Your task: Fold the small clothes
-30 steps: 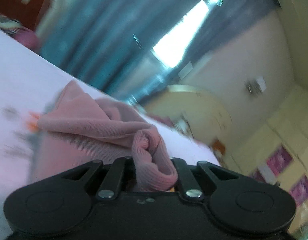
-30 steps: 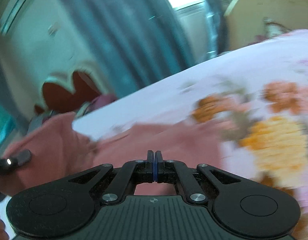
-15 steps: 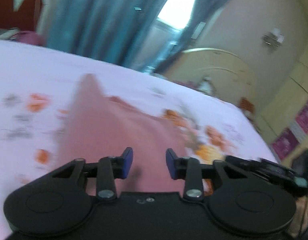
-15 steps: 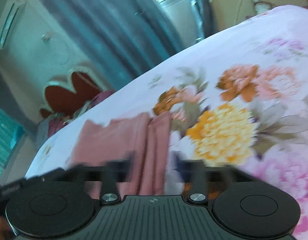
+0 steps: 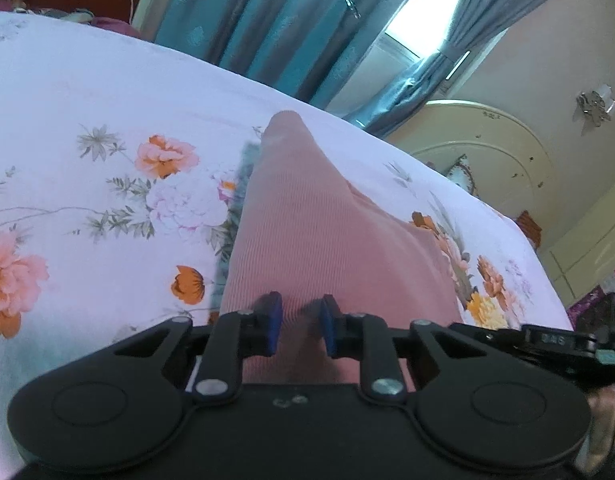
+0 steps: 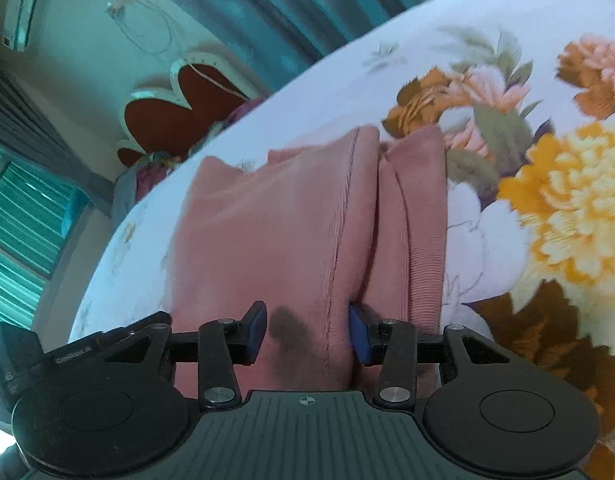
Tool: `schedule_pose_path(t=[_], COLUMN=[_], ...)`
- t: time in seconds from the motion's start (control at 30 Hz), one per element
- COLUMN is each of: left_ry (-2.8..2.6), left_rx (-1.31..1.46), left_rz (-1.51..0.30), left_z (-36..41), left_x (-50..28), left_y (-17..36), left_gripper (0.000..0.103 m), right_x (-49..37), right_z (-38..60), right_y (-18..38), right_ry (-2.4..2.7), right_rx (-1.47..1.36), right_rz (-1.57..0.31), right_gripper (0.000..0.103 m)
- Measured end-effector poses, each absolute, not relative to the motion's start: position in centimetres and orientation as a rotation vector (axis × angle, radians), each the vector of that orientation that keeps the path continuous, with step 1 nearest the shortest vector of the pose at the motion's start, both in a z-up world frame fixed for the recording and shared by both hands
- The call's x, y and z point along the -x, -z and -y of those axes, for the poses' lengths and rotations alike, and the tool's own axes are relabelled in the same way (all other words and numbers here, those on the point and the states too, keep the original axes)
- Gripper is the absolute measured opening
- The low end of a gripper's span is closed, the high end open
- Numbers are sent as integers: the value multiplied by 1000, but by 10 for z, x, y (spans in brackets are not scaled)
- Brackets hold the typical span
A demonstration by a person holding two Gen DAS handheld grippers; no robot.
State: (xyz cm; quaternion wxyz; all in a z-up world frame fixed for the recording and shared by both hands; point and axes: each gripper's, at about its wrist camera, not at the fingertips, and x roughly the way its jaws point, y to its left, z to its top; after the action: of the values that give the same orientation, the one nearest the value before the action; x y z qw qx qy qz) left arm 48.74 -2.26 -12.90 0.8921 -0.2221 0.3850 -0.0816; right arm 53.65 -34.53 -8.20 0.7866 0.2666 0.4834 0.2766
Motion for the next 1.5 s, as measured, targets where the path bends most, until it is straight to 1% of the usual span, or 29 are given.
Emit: schedule_pose_path(t=[0.13, 0.27, 0.37, 0.53, 0.57, 0.6, 0.63, 0.67, 0.8, 0.87, 0.9, 1.03, 1.07, 1.1, 1.13, 1.17, 1.2, 1.27, 1.3, 1.33, 1.37, 1.4, 1.5], left_ry=[207, 236, 261, 291, 296, 299, 301, 303, 307, 313, 321, 414, 410, 398, 395, 404, 405, 404, 406, 409, 407, 397, 383], left_rx=[487, 471, 445, 437, 441, 444, 443, 443, 438, 424, 416, 343, 297, 277, 277, 290, 296, 263, 264, 268, 261, 251, 263], left_rz=[-807, -793, -833, -839, -837, -837, -836, -834, -810, -832, -837, -747, -753, -791, -863, -893, -878, -861, -849, -835, -821, -798, -767], left_z=[12, 4, 5, 4, 3, 2, 1, 1, 0, 4, 8, 28, 37, 43, 50, 53, 54, 54, 52, 49, 47, 44, 39], left_x=[-489, -494, -504, -509, -508, -508, -507, -507, -507, -512, -516, -516, -517, -521, -527, -530, -528, -522, -520, -519, -519, -520, -534], left_y=[130, 128, 135, 142, 142, 142, 142, 141, 140, 140, 138, 108, 107, 113, 125, 134, 134, 126, 123, 120, 118, 115, 109], left_gripper=[20, 20, 20, 20, 20, 20, 20, 20, 17, 16, 10, 8, 8, 8, 6, 7, 8, 8, 11, 13, 13, 13, 13], right_x=[-546, -558, -561, -561, -557, -549, -542, -539, -540, -542, -541, -521, -515, -512, -518, -527, -528, -527, -527, -527, -529, -532, -552], right_z=[336, 324, 308, 286, 280, 272, 265, 260, 258, 260, 262, 284, 290, 296, 298, 301, 305, 311, 314, 316, 317, 320, 329], right_y=[81, 84, 81, 73, 67, 58, 51, 48, 56, 65, 65, 15, 9, 16, 35, 63, 75, 70, 67, 65, 64, 64, 67], right_ry=[-638, -605, -619, -607, -597, -611, -631, -636, -576, -558, -555, -551, -537, -508, -485, -464, -471, -469, -472, -461, -440, -431, -417], right_rx=[-582, -561, -494, -336, -264, -188, -148, -135, -136, -125, -119, -112, -89, -55, -33, -34, -59, -115, -133, -136, -124, -129, -212], right_rz=[-1052, -1053, -1051, -1049, -1031, -993, -960, -948, -956, -967, -960, -789, -767, -774, -836, -941, -963, -936, -918, -907, -891, -884, -894], right_gripper=[44, 45, 45, 43, 37, 26, 18, 14, 12, 10, 9, 9, 8, 8, 8, 9, 9, 9, 17, 27, 45, 49, 49])
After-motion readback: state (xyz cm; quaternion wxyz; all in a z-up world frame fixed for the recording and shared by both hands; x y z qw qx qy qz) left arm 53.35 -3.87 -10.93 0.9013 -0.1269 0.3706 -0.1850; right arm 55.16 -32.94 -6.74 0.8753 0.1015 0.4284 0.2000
